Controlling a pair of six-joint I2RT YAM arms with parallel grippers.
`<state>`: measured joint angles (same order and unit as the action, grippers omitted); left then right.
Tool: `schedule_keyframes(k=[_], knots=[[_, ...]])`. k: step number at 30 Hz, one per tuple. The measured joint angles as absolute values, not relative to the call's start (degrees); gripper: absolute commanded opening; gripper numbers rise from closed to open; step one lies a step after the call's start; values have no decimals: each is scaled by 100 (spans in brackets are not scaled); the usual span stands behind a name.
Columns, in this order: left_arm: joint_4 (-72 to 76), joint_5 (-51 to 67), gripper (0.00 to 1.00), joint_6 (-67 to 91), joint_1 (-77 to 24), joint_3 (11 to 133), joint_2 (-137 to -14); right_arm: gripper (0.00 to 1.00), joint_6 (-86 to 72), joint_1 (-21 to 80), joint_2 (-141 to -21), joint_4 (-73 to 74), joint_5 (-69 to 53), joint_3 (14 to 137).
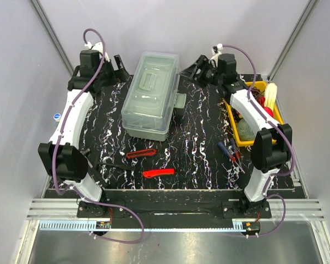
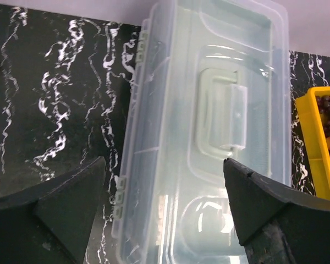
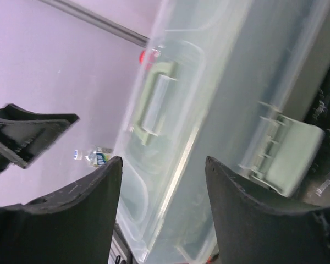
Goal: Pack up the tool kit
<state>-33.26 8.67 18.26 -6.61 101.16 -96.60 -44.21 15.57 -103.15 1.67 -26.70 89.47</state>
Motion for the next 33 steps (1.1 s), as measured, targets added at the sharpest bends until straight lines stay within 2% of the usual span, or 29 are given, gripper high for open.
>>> schedule_keyframes(k=[5, 11, 15, 19, 23, 25, 28, 33], knots=[[-3151, 1177, 89, 2010, -454, 9212, -9306, 65, -4099, 2071, -10652, 814, -2587, 10005], [-2740, 2342, 78, 2399, -502, 8029, -9268, 64, -3863, 2762, -10934, 1505, -2305, 10621], [-2108, 2888, 69, 2473, -434, 7496, -9054, 59, -3776, 2936, -11109, 1787, -2043, 10772], [-1715, 3253, 67, 2554, -438, 7150, -8890, 54, -3721, 3065, -11496, 2025, -1721, 11255], [-1326, 3476, 69, 2598, -521, 6702, -8604, 51, -3638, 3190, -11985, 2316, -1378, 12020], [-1208, 3553, 78, 2609, -578, 6504, -8429, 51, -3588, 3251, -12184, 2451, -1170, 12361], [-1236, 3636, 86, 2550, -650, 6449, -8307, 51, -3524, 3299, -12355, 2670, -996, 12656], [-1452, 3520, 89, 2519, -613, 6694, -8289, 52, -3365, 3312, -12702, 2974, -886, 13170]])
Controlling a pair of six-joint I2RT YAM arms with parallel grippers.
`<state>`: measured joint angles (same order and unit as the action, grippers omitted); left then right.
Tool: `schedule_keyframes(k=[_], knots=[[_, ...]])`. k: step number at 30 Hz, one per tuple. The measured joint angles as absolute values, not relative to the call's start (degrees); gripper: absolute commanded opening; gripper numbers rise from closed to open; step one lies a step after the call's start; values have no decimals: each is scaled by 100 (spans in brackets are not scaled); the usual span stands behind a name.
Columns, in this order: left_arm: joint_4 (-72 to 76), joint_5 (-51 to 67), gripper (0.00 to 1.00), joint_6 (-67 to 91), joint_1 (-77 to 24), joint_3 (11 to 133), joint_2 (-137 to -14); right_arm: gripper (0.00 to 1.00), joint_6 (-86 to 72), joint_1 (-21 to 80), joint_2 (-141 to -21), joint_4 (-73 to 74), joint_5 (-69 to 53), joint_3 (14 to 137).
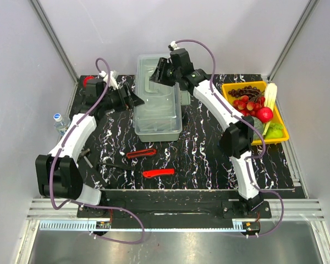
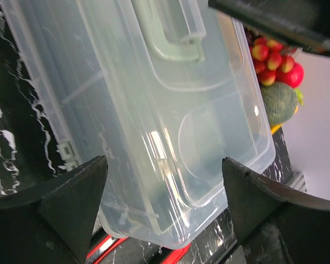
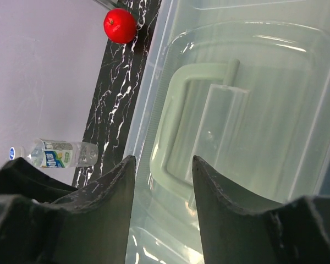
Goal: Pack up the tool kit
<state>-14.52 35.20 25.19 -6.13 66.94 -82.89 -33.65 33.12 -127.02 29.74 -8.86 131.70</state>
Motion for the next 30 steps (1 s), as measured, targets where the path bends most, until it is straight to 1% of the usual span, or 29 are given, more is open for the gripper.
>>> schedule_keyframes(k=[8, 13, 17, 22, 26, 30], knots=[[-1455, 2757, 87, 2821, -351, 7096, -8200, 52, -3118, 3413, -13561, 3468, -906, 14403], [-1483, 2650, 85, 3020, -298, 7120, -8224, 57, -3127, 3518, -13791, 3496, -897, 14652], [-1308, 2904, 82, 3188, -305, 7046, -8346, 58, -3140, 3594, -13810, 3503, -801, 14667], [-886, 3468, 80, 3376, -331, 6692, -8527, 60, -3186, 3667, -13896, 3511, -681, 14783], [-777, 3736, 76, 3426, -414, 6479, -8552, 61, -3240, 3682, -13965, 3570, -650, 14908], [-628, 3806, 76, 3413, -482, 6381, -8552, 63, -3400, 3673, -14049, 3632, -749, 15058]])
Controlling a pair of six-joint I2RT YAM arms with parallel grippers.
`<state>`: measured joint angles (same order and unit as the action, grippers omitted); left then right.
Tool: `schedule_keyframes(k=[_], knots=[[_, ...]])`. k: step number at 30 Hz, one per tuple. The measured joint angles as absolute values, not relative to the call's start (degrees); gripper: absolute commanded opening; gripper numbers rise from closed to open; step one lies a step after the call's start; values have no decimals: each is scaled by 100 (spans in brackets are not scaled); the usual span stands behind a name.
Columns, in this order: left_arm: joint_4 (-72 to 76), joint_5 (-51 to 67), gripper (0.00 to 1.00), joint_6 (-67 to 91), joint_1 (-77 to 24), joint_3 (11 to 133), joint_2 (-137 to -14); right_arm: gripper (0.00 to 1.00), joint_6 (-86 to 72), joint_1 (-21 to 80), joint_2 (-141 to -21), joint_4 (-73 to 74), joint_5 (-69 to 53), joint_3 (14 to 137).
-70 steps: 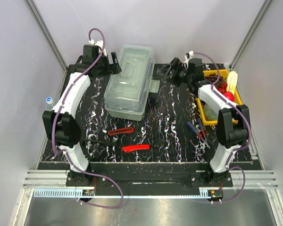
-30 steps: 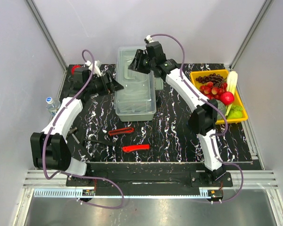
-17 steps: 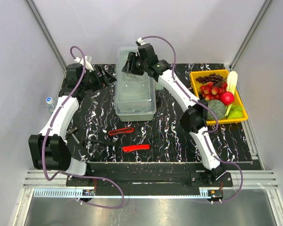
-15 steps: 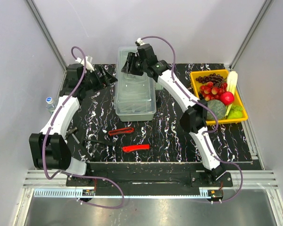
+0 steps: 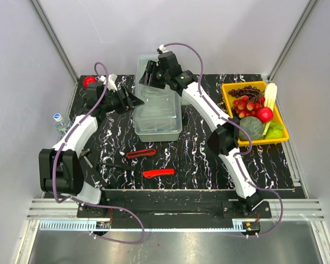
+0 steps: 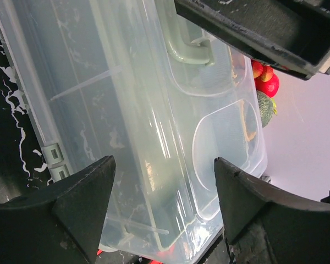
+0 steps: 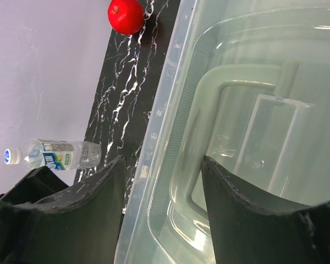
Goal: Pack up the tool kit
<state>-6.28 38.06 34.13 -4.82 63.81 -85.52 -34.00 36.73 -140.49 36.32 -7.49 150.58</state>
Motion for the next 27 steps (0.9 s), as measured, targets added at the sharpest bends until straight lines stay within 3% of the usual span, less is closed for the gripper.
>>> schedule_keyframes(k=[3, 5, 8, 18, 27], knots=[[-563, 3804, 76, 3411, -480, 6335, -8552, 63, -3594, 3627, -14055, 3614, -937, 15065], [-548, 3802, 76, 3411, -480, 6326, -8552, 69, -3771, 3573, -14059, 3573, -1131, 15058], [-548, 3800, 76, 3409, -480, 6326, -8549, 72, -4023, 3514, -14059, 3437, -1389, 15006], [-1026, 3546, 76, 3081, -493, 6436, -8405, 67, -4252, 3474, -14044, 2530, -2010, 14569], [-1326, 2936, 58, 3271, -320, 6919, -8200, 63, -4633, 3474, -13946, 1686, -2504, 14011]])
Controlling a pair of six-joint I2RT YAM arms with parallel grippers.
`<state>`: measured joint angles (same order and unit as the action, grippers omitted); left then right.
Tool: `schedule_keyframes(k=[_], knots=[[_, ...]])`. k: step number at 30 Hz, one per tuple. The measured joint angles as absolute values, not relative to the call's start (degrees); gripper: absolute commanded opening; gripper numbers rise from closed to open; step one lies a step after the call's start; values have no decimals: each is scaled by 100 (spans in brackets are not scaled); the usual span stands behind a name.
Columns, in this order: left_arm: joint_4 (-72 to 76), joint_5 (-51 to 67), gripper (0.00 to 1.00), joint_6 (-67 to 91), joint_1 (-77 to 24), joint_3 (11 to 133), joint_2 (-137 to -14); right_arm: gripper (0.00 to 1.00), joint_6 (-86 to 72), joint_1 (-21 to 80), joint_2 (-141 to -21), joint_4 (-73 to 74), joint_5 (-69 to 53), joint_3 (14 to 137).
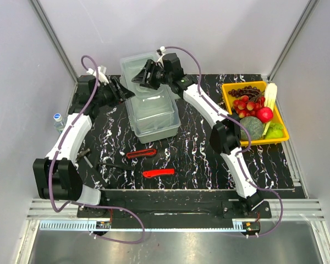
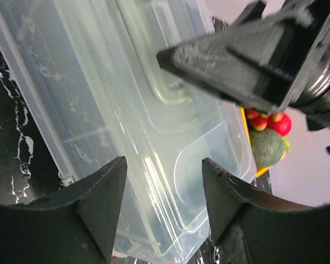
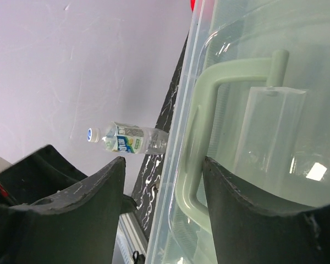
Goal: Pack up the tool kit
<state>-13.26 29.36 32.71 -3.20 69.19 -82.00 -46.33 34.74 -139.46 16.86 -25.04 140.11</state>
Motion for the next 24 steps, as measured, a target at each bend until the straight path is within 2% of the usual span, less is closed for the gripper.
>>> schedule_keyframes(k=[3, 13, 20, 24], knots=[[-1264, 2803, 52, 3553, -200, 7052, -8154, 60, -4742, 3474, -13946, 1581, -2626, 13950], [-735, 2842, 49, 4488, -117, 7404, -8558, 52, -5030, 3470, -13941, 1153, -2923, 13681], [-722, 2810, 47, 4584, -104, 7498, -8991, 41, -5129, 3470, -13941, 1002, -3020, 13561], [-711, 2773, 47, 4595, -97, 7516, -9118, 38, -5151, 3470, -13937, 897, -3076, 13463]])
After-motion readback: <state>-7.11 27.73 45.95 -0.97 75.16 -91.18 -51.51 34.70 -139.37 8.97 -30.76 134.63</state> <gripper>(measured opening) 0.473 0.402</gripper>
